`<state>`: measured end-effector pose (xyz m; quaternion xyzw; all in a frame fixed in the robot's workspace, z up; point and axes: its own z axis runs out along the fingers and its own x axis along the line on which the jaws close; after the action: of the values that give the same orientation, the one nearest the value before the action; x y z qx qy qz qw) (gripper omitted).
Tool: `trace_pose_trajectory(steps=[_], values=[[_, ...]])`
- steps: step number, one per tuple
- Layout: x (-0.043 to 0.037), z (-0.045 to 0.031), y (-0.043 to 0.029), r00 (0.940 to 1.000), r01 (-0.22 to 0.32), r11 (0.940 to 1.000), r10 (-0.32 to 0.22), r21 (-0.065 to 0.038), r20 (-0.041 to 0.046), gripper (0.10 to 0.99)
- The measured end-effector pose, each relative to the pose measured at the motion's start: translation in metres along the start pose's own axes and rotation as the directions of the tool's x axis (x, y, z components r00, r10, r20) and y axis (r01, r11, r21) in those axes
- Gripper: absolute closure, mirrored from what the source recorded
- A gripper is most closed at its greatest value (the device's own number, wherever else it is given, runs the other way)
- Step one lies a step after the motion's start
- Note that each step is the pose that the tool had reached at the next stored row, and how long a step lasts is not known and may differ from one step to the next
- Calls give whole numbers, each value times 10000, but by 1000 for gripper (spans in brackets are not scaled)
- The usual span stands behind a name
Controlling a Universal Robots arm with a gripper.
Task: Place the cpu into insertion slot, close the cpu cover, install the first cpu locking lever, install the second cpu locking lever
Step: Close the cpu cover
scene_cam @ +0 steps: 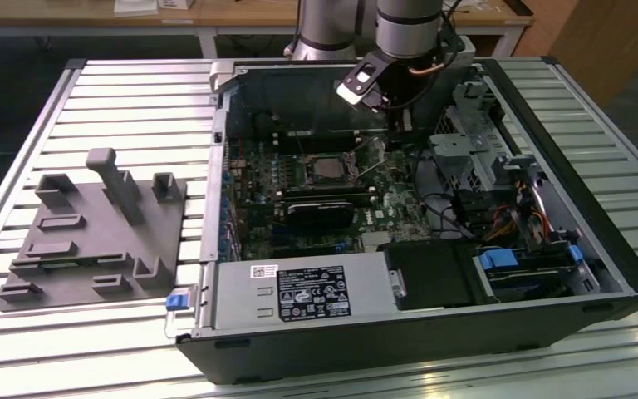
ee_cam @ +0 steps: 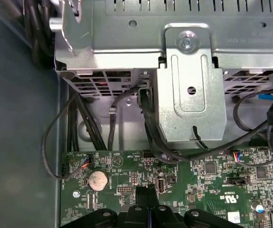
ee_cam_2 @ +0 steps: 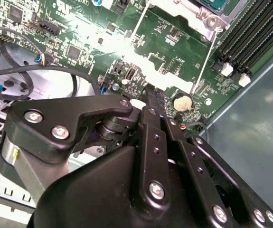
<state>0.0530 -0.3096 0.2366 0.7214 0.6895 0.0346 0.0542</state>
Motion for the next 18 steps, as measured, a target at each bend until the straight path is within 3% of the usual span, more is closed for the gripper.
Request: trace_pose_trajectory(steps=[4,6,12,18], values=[[0,0,0,10000,1,10000,-1,7,0,980],[1,3,3,10000,7,9999,-7,145,5,980],[2,12,22,9999,34,9943,-45,1069,96,980],[3,21,43,9996,55,9780,-109,2083,247,980]])
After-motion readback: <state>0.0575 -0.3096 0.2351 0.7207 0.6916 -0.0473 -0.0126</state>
